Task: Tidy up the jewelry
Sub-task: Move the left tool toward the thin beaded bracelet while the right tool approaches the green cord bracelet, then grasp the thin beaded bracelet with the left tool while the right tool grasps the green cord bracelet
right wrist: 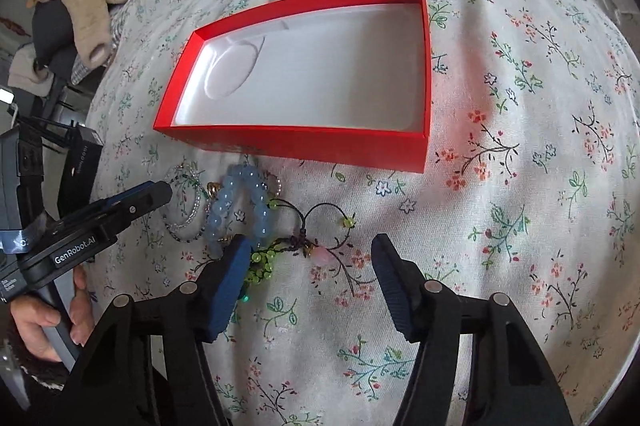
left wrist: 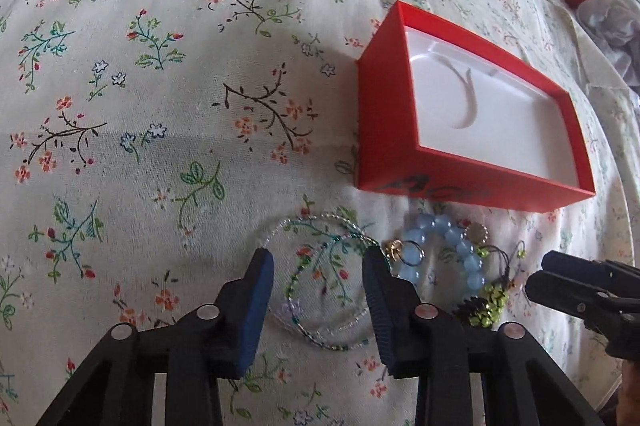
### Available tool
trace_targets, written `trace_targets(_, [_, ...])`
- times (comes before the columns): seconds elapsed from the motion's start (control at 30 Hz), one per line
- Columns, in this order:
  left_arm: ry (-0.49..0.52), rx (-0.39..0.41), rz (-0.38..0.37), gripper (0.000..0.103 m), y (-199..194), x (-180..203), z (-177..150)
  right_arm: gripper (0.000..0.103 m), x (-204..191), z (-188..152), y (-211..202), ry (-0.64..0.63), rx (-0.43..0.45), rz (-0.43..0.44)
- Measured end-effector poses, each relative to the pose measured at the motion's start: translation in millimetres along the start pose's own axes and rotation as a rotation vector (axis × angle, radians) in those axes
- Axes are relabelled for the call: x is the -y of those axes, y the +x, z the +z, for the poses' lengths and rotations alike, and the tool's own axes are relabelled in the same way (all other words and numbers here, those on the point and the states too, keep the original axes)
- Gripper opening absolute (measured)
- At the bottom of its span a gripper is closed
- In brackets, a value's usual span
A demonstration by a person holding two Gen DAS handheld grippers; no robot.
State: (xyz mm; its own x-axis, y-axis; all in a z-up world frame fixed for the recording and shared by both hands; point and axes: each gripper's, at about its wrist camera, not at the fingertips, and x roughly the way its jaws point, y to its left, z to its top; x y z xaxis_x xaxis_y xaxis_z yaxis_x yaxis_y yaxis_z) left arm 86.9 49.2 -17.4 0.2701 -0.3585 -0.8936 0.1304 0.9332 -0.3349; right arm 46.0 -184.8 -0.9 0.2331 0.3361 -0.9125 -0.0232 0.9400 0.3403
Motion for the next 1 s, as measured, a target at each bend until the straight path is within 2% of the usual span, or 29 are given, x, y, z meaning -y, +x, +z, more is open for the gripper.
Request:
trace_targets(0.2, [0.013,-0.020,-0.002,0.029,10.8,-1.4,6.8,0.050,-3.8,11.0,15.8,-0.008,-0.040,0.010])
trace_targets(0.37, [0.009,-0.031,0.012,0.014,19.2,-3.1,12.3,0.038,-3.2,15.8,28.7,-0.016,-0.057,-0.003])
trace_targets(0.47, [0.012,-0.031,0.018,0.009,20.4,-3.3,13.1,0.023,-1.2,16.1,28.7,-0.021,-0.054,0.002])
trace_targets(0.63, [0.029,-0.034,0.031,0.002,20.8,-0.7,10.3,0.006,-0.9,14.8,29.3,-0.036,-0.058,0.005])
trace_targets(1.0, [0.038,0.024,0.025,0.000,-0.7,8.0,1.1,0.005,-13.0,10.7,9.0,-0.062,-0.001,0.021])
